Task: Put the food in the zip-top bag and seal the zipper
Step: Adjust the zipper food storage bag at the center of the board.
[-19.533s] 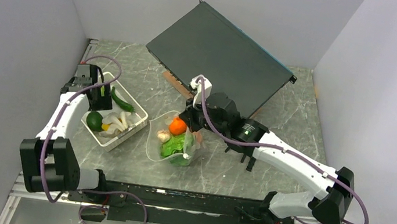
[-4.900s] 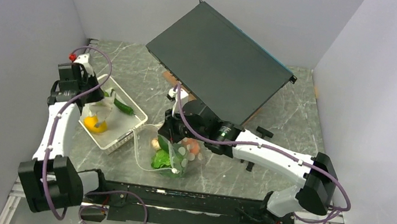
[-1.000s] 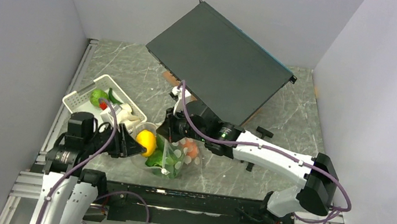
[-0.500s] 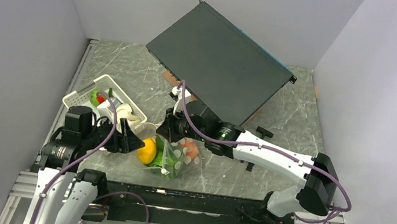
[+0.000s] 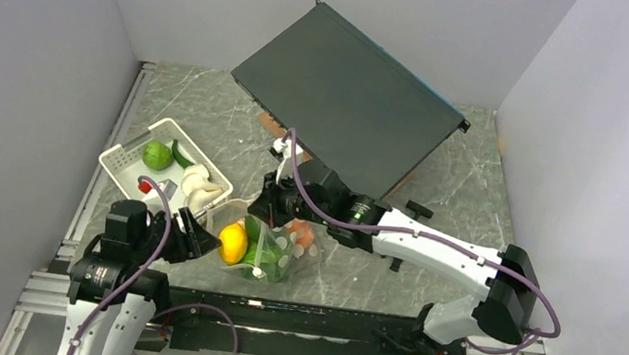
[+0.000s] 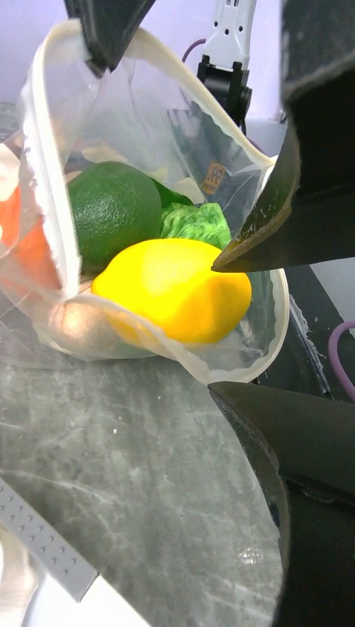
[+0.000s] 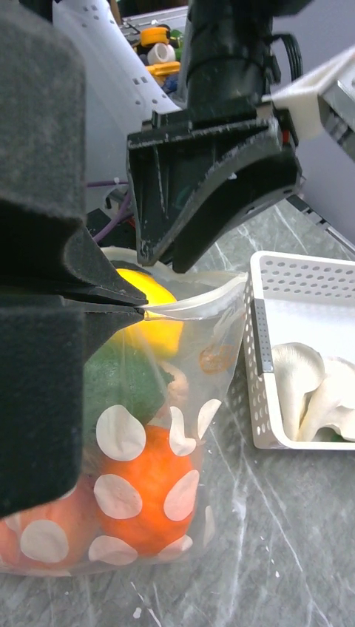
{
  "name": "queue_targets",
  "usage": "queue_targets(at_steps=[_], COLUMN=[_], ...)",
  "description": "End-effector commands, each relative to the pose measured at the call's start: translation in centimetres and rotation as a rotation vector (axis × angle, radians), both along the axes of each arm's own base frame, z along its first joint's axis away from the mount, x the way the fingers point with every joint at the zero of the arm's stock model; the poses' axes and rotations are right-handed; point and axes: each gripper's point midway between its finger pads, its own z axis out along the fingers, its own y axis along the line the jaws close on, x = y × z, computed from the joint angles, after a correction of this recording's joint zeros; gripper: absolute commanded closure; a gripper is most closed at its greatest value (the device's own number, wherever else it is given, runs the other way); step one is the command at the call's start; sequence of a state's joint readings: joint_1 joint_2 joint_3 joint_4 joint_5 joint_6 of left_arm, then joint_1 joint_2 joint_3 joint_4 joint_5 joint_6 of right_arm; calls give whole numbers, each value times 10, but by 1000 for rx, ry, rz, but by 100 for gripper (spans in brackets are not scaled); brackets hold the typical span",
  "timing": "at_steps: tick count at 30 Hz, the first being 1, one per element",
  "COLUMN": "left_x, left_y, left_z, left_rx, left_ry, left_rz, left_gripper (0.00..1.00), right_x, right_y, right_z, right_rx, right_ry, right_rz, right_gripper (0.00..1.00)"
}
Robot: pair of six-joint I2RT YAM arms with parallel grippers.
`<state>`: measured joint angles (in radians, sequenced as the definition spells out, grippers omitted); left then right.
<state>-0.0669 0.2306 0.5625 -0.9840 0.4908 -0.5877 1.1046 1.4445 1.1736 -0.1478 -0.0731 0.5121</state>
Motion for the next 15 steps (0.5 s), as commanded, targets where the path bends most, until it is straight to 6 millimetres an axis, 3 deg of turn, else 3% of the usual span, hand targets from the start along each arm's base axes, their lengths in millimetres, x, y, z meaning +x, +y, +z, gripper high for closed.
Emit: queue_targets(at_steps=[1, 4, 7, 15], left_x=[4, 3, 1, -19], left_y=[-12, -17, -19, -11], left_z=[2, -2, -6, -9], left_rx=[-96, -136, -158, -105], left_ry=[10, 15, 10, 12], left_rz=[-7, -16, -15, -4], left_gripper=[42, 45, 56, 56], right_x=[-1, -3, -3, -3], right_y=[0, -1, -2, -3], right_z=[35, 36, 35, 36], right_rx=[104, 109, 109, 108], right_ry=[-53, -53, -53, -56], right_rz=[16, 19, 18, 23], right_gripper=[100, 100, 100, 100])
